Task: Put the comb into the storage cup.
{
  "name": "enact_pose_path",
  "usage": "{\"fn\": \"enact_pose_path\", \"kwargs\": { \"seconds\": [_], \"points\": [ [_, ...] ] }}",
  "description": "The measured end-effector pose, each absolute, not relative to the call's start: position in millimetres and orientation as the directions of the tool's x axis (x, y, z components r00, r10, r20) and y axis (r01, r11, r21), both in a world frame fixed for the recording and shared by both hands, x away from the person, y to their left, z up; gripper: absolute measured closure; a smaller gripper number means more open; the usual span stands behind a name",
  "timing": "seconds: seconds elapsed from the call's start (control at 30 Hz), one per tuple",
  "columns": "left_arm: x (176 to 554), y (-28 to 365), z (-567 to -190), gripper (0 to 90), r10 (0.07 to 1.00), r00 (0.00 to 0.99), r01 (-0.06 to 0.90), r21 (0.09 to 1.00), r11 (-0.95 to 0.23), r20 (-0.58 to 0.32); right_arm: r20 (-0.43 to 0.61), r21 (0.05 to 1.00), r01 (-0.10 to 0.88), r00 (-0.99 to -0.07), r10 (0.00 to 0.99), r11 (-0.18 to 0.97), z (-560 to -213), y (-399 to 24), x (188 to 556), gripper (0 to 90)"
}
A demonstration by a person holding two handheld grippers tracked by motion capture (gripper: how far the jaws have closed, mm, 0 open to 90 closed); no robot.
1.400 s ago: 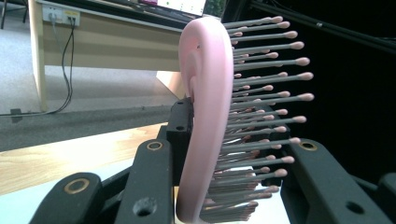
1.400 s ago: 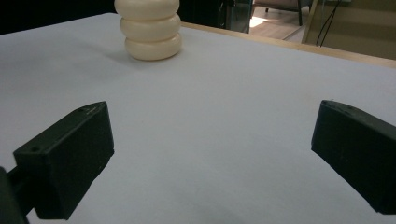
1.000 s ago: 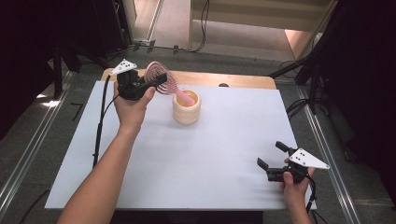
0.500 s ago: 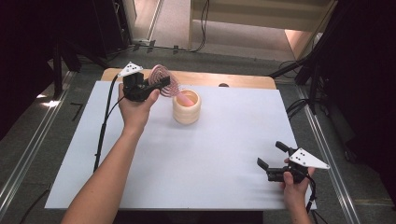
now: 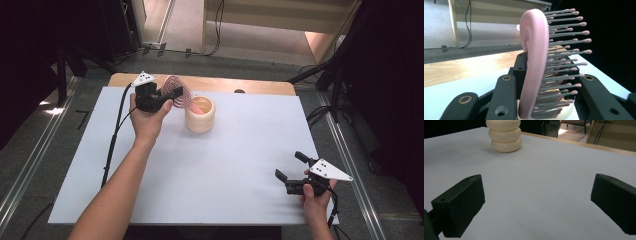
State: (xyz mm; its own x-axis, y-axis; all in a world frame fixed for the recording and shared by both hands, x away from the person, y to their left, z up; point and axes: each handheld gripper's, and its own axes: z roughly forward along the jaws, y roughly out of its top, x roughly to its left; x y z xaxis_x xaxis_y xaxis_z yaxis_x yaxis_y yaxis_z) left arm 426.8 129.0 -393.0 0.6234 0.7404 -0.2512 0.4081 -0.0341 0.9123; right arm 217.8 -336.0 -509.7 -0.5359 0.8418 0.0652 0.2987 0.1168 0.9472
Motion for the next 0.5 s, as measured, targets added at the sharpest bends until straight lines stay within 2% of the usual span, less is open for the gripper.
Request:
{"fn": "enact_pose_path", "kwargs": {
  "seconds": [0.23,0.5],
  "points": [
    [428.1,123.1,-401.2,65.9,0.742,0.624,0.418,0.907,-0.052,-0.245,0.066,0.947,0.299,-0.536,0.842,0.116,-509.6,-336.1,217.7,0.0],
    [431.2,119.9,-405.8,64.5,0.732,0.621,0.451,0.891,-0.041,-0.281,0.066,0.947,0.298,-0.537,0.841,0.116,-509.7,-336.3,217.8,0.0]
  ]
}}
